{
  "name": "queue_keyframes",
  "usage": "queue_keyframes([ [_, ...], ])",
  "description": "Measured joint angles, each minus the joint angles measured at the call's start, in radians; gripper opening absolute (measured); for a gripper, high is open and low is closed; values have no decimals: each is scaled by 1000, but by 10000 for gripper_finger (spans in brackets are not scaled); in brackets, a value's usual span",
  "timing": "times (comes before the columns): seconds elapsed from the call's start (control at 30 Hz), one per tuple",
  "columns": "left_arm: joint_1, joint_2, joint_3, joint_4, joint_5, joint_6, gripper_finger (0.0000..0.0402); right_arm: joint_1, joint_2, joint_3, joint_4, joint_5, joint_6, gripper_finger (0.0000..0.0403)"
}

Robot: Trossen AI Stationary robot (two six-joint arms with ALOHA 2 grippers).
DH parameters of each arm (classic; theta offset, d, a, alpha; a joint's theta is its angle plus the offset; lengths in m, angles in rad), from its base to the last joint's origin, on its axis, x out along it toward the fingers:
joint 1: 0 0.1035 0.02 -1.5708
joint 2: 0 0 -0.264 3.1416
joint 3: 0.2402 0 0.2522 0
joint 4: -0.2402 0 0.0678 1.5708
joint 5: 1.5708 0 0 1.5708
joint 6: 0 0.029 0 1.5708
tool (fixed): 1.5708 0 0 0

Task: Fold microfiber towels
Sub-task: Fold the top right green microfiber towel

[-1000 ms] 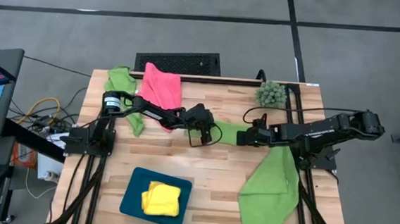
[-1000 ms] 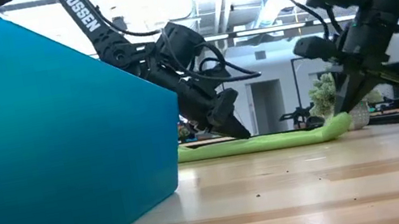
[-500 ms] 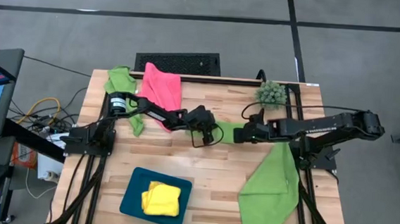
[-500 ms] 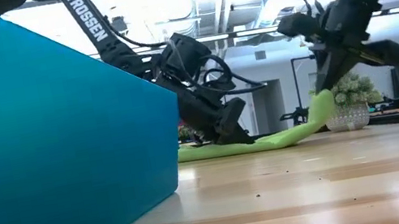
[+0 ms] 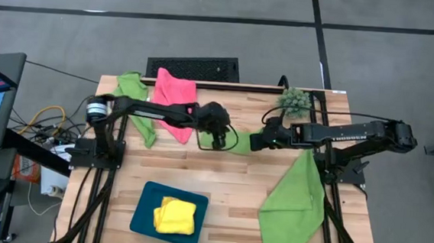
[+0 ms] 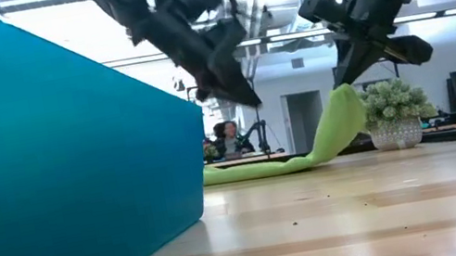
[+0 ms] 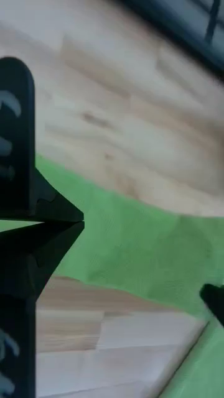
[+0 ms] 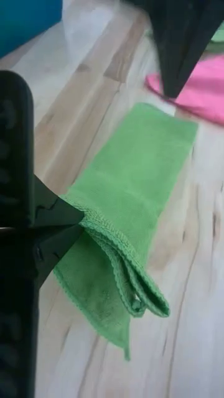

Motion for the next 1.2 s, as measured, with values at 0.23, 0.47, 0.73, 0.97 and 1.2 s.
queue_keyframes([
  [0.23, 54, -150, -365, 204, -4, -154, 0, 0, 2, 1, 54, 3, -35, 4],
  [0.47, 57, -159, -527, 359, -32, -242, 0, -9, 2, 1, 156, -9, -97, 4],
  [0.73, 57, -122, -562, 379, -49, -245, 0, -32, 112, 2, 281, -93, -166, 4],
  [0.97, 57, -60, -556, 444, -12, -287, 0, -33, 220, 95, 296, -108, -250, 4],
  [1.2, 57, -62, -556, 477, -18, -297, 0, -47, 387, 263, 266, -176, -379, 4],
])
